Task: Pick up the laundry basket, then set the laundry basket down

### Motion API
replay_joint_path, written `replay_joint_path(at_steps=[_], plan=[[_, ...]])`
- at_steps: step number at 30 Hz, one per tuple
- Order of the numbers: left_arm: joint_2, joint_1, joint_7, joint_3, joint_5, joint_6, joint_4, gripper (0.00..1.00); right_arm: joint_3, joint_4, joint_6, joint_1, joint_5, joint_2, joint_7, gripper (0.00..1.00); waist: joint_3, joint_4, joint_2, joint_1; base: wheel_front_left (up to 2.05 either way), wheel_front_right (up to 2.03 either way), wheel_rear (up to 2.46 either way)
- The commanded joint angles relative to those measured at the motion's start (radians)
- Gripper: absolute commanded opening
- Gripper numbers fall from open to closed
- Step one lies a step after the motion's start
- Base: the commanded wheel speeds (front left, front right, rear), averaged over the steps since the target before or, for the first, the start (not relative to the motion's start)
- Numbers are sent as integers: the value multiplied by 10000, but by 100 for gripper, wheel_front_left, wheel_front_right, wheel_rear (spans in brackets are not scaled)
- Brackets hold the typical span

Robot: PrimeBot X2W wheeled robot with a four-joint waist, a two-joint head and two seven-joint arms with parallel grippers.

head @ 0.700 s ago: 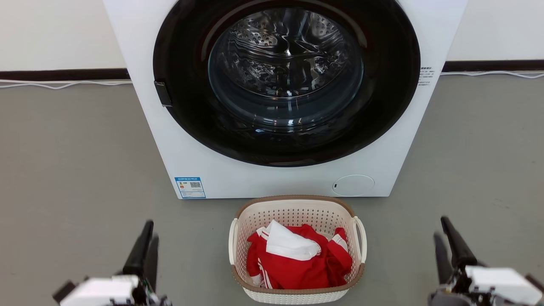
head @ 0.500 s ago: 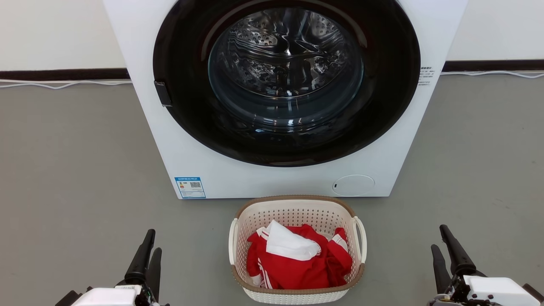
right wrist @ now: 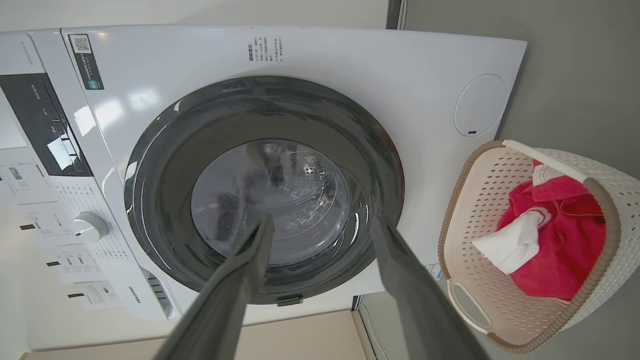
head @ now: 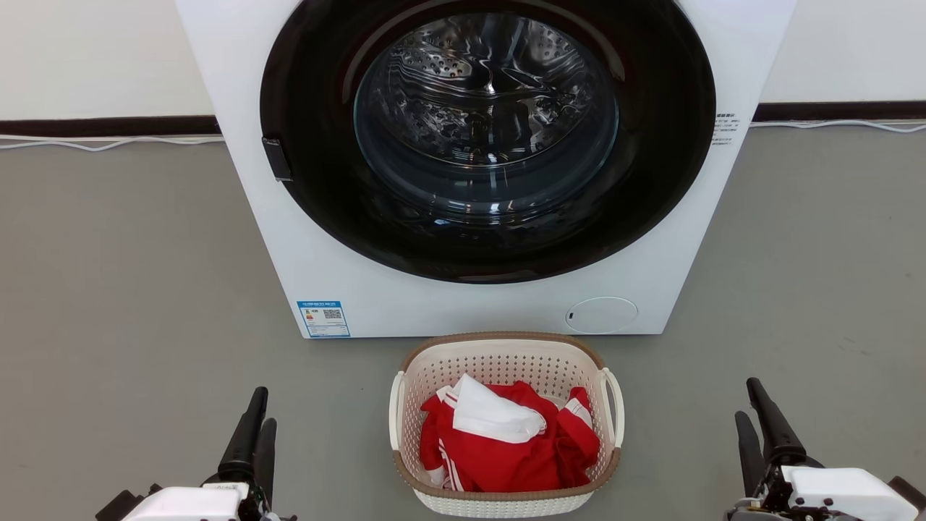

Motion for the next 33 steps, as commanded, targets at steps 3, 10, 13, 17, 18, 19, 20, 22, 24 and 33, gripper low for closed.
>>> replay_joint_path(at_steps=[3,10,13,17,18,19,20,22,24,33], plan=[[77,-205,-187,-36,280,-15,-291,100,59,-390,16,-258,-404,-173,-202,100,-4,-2,-1,-2,0,0,0],[91,-232,-392,-98,881,-20,-252,100,147,-477,20,-268,-1250,-242,-408,100,-6,-3,-1,-2,0,0,0],[97,-254,-479,-105,1276,-21,-221,100,194,-510,22,-279,-1712,-276,-495,100,-6,-6,-1,-2,0,0,0],[105,-276,-597,-111,1835,-11,-214,100,281,-562,24,-287,-2342,-312,-613,100,-12,-11,-1,-2,0,0,0],[107,-279,-626,-123,1987,1,-227,100,286,-571,25,-288,-2506,-324,-642,100,-15,-12,-1,-2,0,0,0],[109,-279,-656,-135,2127,20,-244,100,301,-585,26,-291,-2680,-338,-672,100,-17,-13,-1,-2,0,0,0],[111,-280,-685,-149,2275,43,-267,100,318,-596,26,-293,-2853,-351,-701,100,-19,-16,-1,-2,0,0,0],[117,-278,-773,-212,2732,120,-345,100,380,-624,28,-313,-3421,-409,-789,100,-22,-24,-1,-2,0,0,0],[121,-271,-832,-261,3026,175,-398,100,421,-644,29,-325,-3808,-435,-848,100,-26,-30,-1,-2,0,0,0],[139,-228,-1095,-502,4259,457,-570,100,575,-668,35,-390,-5637,-542,-1112,100,-40,-47,-1,-2,0,0,0]])
